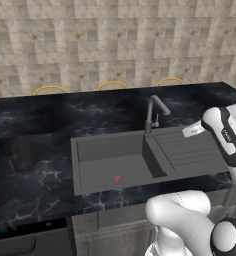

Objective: Turn on the sink faucet and place the jug under the water for a few seconds to fill it up.

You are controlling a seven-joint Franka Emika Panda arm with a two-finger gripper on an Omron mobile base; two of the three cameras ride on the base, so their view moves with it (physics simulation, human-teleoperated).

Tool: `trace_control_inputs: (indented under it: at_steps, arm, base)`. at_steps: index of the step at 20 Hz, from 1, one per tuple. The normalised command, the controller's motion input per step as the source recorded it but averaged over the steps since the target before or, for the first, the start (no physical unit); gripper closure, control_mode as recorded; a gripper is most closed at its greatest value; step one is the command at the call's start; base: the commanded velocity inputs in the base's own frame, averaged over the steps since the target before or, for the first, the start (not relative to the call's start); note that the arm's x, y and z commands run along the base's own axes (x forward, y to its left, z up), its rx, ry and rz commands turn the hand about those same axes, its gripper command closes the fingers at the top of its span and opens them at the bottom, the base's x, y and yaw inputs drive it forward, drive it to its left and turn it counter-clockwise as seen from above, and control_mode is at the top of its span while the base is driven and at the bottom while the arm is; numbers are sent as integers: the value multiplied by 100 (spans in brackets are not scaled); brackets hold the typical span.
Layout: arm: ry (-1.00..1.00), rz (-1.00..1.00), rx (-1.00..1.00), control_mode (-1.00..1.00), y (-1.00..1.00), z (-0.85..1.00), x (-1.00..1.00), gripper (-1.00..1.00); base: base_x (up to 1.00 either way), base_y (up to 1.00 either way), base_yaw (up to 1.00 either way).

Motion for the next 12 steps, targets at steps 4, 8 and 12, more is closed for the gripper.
trace_control_inputs:
  at_steps: [4,8,12]
  arm:
    - [-45,49,15,-100,-48,-14,81,-100]
    - [-22,34,11,-100,-28,-6,87,-100]
    - [-7,13,6,-100,-3,-7,84,-100]
  base:
    - [0,0,0]
    - [0,0,0]
    - [0,0,0]
